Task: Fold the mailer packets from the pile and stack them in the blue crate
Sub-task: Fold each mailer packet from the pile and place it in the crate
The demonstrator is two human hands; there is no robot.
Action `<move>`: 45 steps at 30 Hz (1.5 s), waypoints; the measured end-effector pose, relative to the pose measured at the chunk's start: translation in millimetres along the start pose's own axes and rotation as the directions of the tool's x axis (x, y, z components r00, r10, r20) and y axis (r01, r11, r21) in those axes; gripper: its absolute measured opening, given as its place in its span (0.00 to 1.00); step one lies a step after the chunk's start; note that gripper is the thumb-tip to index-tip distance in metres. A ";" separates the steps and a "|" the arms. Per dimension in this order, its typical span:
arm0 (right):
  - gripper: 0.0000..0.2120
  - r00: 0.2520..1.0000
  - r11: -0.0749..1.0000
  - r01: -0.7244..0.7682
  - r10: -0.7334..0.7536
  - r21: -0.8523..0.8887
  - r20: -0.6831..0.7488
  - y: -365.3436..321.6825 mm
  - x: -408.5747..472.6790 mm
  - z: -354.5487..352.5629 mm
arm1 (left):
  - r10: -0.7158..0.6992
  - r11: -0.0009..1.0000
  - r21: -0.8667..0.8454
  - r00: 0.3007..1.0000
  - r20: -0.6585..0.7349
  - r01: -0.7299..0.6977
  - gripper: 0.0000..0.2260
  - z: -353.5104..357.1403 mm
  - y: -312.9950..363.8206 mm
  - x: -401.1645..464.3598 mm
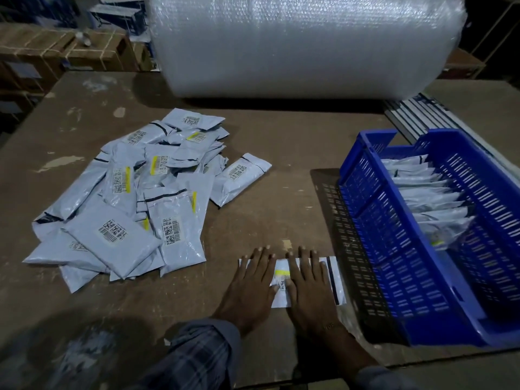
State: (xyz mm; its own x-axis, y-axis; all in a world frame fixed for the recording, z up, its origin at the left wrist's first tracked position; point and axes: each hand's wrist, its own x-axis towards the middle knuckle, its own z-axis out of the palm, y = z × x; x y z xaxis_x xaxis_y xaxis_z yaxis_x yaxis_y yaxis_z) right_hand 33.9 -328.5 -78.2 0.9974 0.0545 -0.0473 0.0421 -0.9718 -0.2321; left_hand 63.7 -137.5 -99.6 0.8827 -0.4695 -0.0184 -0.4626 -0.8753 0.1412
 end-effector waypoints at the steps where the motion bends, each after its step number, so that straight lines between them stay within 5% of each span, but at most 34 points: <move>1: 0.29 1.000 1.000 -0.006 0.006 -0.008 0.003 1.1 0.3 1.1 | 0.004 1.000 0.016 1.000 0.011 -0.004 0.31 1.8 1.1 -1.6; 9: 0.30 0.999 0.997 -0.014 0.016 -0.082 0.030 7.0 9.6 1.1 | 0.076 0.995 0.061 0.997 0.024 -0.078 0.30 2.7 -0.9 -3.9; 16: 0.30 0.998 0.997 0.067 -0.066 -0.043 0.022 13.4 -12.9 3.6 | -0.169 0.985 0.017 0.985 -0.029 0.169 0.31 -3.7 16.9 5.4; 24: 0.29 0.997 0.995 0.046 -0.041 -0.090 0.060 17.5 7.9 1.4 | 0.100 0.990 0.098 0.995 0.008 -0.100 0.30 0.4 0.2 -0.5; 30: 0.30 0.996 0.997 0.077 -0.076 -0.030 0.036 16.3 -15.0 2.4 | -0.161 0.985 0.058 0.987 -0.022 0.162 0.30 -1.0 14.2 11.7; 39: 0.30 0.999 0.996 0.025 -0.021 -0.087 0.045 27.8 20.4 -1.5 | 0.219 0.967 0.132 0.975 0.028 -0.220 0.29 -1.5 1.6 -3.8; 45: 0.31 1.000 0.999 0.023 -0.023 -0.044 -0.004 17.5 -1.5 5.1 | -0.138 0.990 -0.019 0.990 0.006 0.138 0.28 -3.5 13.1 13.4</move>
State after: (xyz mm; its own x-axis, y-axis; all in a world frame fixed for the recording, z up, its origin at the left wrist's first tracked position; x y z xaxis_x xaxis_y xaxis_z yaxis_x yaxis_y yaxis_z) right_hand 32.9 -344.4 -87.2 0.9964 0.0758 -0.0378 0.0674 -0.9795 -0.1897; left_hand 69.8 -154.9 -94.5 0.9374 -0.3454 -0.0441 -0.3350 -0.9292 0.1561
